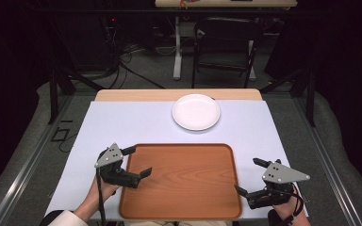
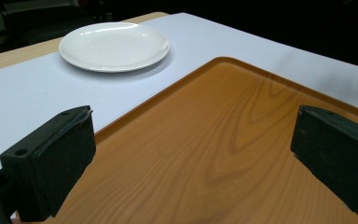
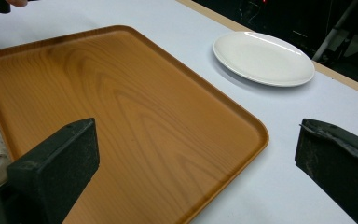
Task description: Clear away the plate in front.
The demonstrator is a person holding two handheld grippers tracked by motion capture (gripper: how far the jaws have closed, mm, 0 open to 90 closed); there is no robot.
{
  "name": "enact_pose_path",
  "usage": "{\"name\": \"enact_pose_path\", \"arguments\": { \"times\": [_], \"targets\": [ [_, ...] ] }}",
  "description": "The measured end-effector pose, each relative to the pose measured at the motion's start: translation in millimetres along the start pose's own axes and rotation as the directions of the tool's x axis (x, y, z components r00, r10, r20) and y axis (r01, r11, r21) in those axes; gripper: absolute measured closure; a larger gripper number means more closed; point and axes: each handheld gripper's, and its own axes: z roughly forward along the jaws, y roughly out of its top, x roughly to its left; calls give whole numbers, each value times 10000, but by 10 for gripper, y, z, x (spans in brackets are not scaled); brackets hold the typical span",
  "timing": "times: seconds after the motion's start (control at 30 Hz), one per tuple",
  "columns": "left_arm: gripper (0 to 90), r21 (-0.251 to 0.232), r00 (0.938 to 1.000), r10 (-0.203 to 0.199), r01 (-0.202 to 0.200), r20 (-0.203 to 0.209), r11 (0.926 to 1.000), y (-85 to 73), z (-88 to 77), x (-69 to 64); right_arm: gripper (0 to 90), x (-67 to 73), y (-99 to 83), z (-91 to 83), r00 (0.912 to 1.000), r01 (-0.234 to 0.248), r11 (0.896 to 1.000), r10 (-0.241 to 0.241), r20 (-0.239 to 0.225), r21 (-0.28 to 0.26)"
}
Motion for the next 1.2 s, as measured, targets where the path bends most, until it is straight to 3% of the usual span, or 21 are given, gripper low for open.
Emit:
{"name": "enact_pose_path", "arguments": {
  "times": [0.23,0.4,0.57,0.67,0.9,1.07,1.2],
  "targets": [
    [0,57,9999,162,-162,37,9999,38,116,-12,0,4,1,3,10000,47,10000,-47,56,8],
    [0,109,9997,-262,262,18,9996,81,218,-45,0,10,2,7,10000,86,9999,-86,51,53],
    [0,118,9974,-635,631,348,9979,130,346,-72,0,11,1,10,9999,108,9999,-109,69,96],
    [0,45,9964,-840,839,132,9965,157,414,-71,0,13,1,11,9999,109,9999,-110,83,108],
    [0,-109,9883,-1499,1502,287,9886,242,561,-23,0,17,2,17,9998,159,9998,-160,103,136],
    [0,-320,9803,-1946,1957,339,9801,342,689,-5,0,15,1,15,9998,165,9998,-166,106,130],
    [0,-270,9728,-2237,2256,604,9738,412,800,-1,0,16,0,14,9998,171,9998,-172,103,137]
  ]
}}
